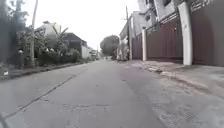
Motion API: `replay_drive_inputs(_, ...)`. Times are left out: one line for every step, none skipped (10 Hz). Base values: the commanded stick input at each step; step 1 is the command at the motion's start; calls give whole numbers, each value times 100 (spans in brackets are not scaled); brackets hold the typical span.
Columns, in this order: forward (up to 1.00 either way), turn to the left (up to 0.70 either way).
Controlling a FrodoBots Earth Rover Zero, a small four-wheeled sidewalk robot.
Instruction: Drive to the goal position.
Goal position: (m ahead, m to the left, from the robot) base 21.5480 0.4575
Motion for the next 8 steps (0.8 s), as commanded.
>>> replay_drive_inputs(100, 0)
replay_drive_inputs(100, 0)
replay_drive_inputs(100, 0)
replay_drive_inputs(100, 0)
replay_drive_inputs(100, 0)
replay_drive_inputs(100, 0)
replay_drive_inputs(100, 0)
replay_drive_inputs(100, 0)
